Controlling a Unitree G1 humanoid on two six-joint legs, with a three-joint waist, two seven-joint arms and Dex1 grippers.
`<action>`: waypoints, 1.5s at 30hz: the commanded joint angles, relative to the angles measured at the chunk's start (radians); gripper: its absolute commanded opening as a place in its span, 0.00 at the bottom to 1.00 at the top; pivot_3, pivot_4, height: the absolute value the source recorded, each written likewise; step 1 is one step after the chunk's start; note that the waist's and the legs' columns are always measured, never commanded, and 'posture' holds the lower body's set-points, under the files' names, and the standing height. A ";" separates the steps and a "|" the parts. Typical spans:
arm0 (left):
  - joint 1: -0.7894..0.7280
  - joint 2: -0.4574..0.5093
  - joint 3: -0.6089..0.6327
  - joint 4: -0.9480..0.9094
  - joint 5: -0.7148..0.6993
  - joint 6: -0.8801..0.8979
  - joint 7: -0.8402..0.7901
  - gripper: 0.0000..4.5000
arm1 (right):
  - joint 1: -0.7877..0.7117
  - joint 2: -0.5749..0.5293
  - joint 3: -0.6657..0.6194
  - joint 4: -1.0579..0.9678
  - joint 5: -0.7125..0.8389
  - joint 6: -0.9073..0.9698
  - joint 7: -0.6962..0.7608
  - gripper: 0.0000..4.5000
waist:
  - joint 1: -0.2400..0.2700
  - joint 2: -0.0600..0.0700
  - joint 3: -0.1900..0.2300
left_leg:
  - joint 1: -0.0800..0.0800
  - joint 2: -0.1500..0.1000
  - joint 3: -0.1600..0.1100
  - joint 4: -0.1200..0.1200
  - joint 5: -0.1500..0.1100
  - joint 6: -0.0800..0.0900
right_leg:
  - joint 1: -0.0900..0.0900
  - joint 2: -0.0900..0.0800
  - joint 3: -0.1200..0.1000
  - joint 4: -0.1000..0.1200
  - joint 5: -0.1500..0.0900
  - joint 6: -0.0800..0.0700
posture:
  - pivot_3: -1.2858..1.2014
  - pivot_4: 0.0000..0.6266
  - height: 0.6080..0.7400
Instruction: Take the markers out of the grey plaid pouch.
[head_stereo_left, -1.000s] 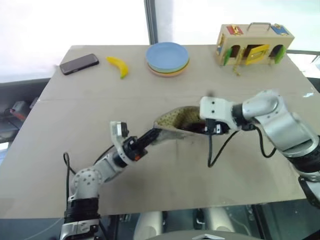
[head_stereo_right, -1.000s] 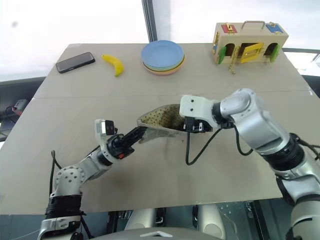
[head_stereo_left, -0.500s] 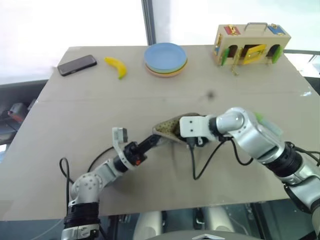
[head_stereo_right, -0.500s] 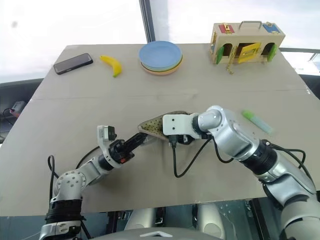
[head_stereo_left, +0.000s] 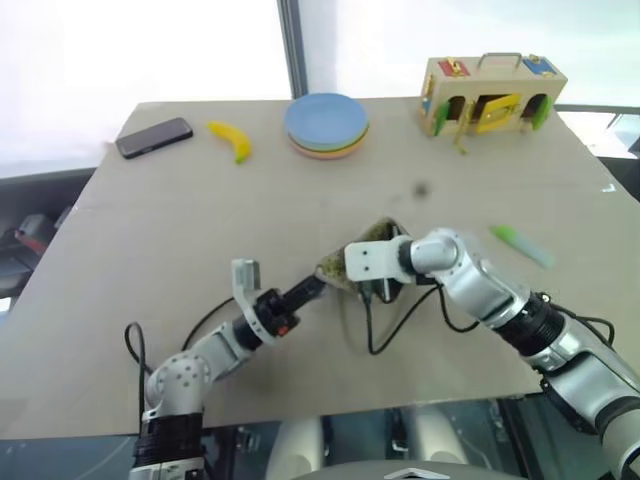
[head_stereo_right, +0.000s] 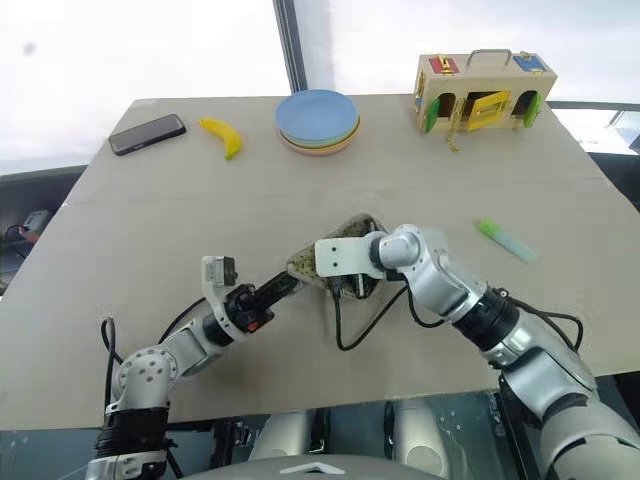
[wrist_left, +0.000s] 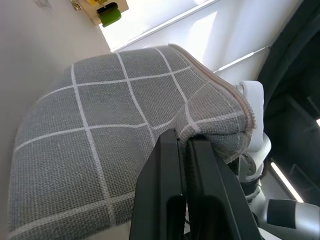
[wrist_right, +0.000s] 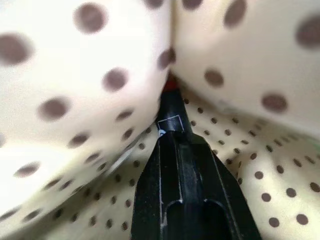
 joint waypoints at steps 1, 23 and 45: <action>-0.007 -0.019 0.025 -0.030 0.042 -0.104 -0.007 0.00 | 0.035 -0.071 -0.129 -0.128 0.102 0.077 0.085 0.01 | 0.001 0.000 0.000 | -0.001 -0.001 0.000 0.000 0.000 0.000 | -0.001 -0.001 0.000 0.000 0.000 0.000 | 0.52 0.24 1.00; -0.034 -0.011 -0.075 -0.069 0.237 -0.305 -0.076 0.00 | 0.090 -0.093 -0.172 -0.098 0.143 -0.006 -0.032 0.39 | 0.001 0.000 0.001 | -0.018 -0.003 -0.001 -0.003 0.002 0.005 | -0.012 0.003 -0.003 -0.007 0.001 -0.001 | 0.52 0.24 1.00; -0.007 0.051 0.034 -0.040 -0.519 0.241 0.189 0.00 | -0.047 -0.213 -0.211 -0.287 0.131 0.234 0.244 0.48 | 0.004 0.001 0.004 | -0.018 -0.001 -0.003 -0.002 0.002 0.005 | -0.011 0.000 -0.003 -0.007 0.004 0.003 | 0.52 0.24 1.00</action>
